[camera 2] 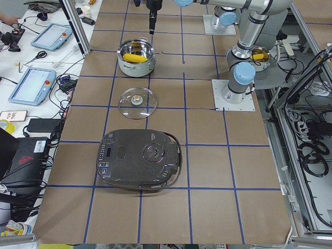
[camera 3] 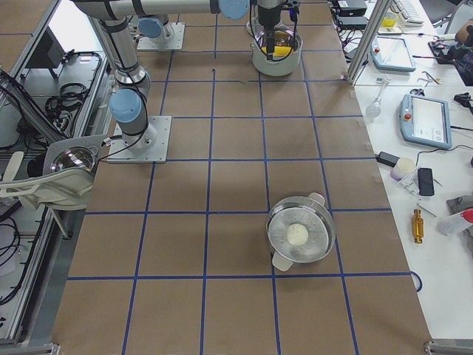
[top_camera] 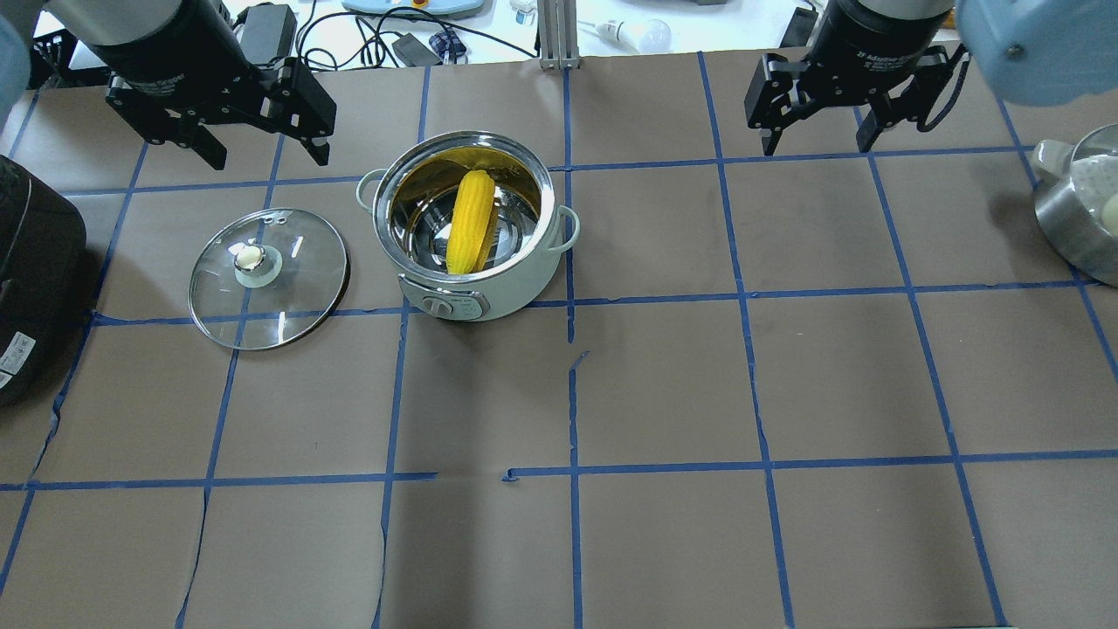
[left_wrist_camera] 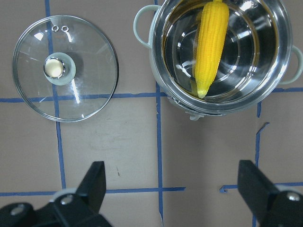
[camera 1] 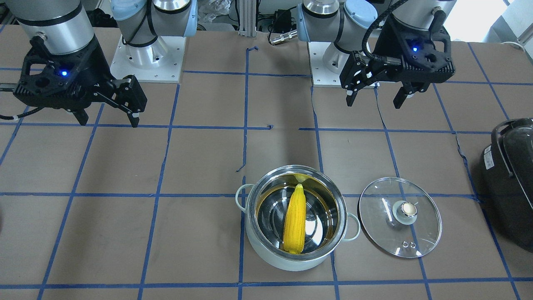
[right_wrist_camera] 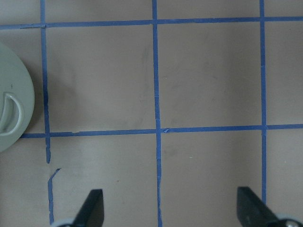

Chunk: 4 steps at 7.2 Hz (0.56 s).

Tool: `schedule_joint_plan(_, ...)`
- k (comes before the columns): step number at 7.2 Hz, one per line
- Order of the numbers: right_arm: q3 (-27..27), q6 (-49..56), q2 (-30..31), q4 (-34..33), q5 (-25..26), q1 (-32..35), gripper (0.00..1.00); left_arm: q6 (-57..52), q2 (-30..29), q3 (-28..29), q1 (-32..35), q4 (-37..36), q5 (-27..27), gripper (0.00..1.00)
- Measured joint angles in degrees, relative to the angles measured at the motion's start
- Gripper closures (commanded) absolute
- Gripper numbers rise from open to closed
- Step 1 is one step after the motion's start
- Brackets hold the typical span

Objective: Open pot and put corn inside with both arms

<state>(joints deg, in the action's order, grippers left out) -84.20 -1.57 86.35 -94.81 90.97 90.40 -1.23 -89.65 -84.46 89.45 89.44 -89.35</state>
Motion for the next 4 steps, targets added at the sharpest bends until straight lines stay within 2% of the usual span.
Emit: schedule_joint_plan(4, 0.2, -0.1, 0.0, -0.3, -0.1, 0.0, 0.00, 0.0, 0.0, 0.0, -0.1, 0.0, 0.0, 0.00)
